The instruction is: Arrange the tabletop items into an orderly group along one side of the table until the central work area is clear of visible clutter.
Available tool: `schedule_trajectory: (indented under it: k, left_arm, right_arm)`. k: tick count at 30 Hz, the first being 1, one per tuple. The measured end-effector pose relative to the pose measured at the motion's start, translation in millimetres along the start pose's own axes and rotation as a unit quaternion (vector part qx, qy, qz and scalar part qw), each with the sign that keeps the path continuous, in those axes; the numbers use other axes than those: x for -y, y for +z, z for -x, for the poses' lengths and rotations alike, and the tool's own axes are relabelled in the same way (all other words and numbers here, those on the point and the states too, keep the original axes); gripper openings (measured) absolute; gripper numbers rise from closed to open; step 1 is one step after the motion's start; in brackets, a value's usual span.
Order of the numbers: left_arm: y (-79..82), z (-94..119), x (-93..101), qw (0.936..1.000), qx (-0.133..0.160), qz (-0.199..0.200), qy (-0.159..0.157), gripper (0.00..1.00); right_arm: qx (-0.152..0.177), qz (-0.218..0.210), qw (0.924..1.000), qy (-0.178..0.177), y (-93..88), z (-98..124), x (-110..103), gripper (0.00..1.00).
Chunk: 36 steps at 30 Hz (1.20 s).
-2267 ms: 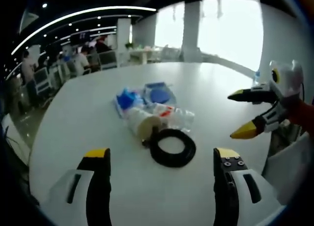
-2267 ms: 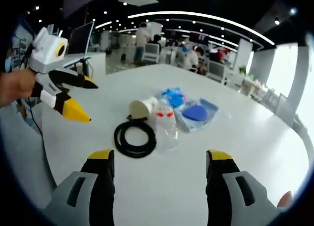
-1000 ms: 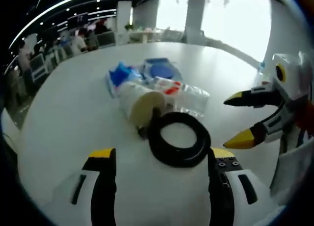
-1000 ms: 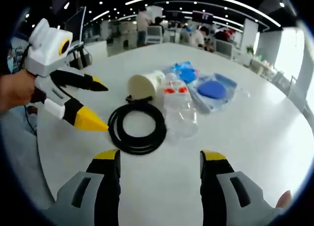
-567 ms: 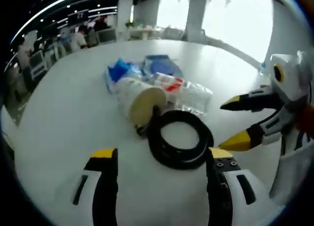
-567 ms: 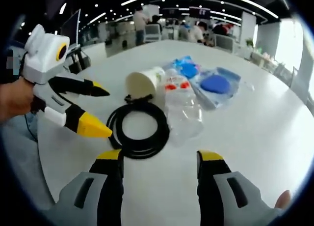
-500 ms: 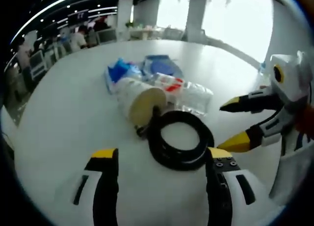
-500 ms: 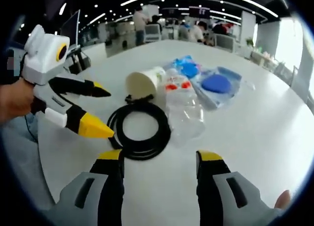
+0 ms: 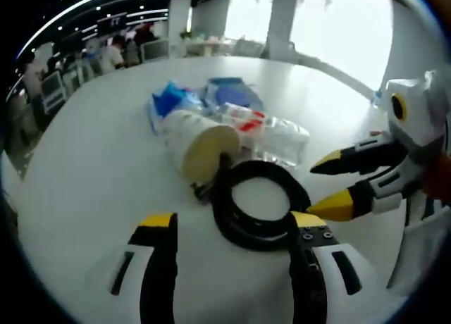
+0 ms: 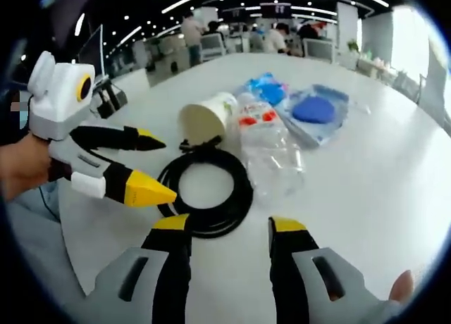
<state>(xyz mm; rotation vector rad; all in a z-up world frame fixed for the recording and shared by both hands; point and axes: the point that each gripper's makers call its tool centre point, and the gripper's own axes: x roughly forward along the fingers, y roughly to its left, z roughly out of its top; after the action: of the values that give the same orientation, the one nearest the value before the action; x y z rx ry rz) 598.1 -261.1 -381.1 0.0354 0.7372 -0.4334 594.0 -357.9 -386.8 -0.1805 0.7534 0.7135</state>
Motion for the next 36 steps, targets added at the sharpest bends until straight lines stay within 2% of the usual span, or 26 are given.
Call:
schedule_trajectory:
  k: [16, 27, 36]
  left_arm:
    - [-1.4, -5.9, 6.9, 0.9998, -0.003, 0.007, -0.019, 0.41]
    - [-5.7, -11.5, 6.3, 0.9996, -0.011, 0.018, -0.017, 0.40]
    - [-3.2, -14.3, 7.4, 0.9994, -0.006, 0.029, -0.015, 0.36]
  right_arm:
    - [0.002, -0.039, 0.9992, 0.005, 2.4, -11.4, -4.2, 0.38]
    - [0.009, -0.054, 0.9985, 0.006, 5.8, -16.0, -4.1, 0.37]
    - [0.008, -0.046, 0.9989, -0.006, 6.4, -18.3, -2.1, 0.32]
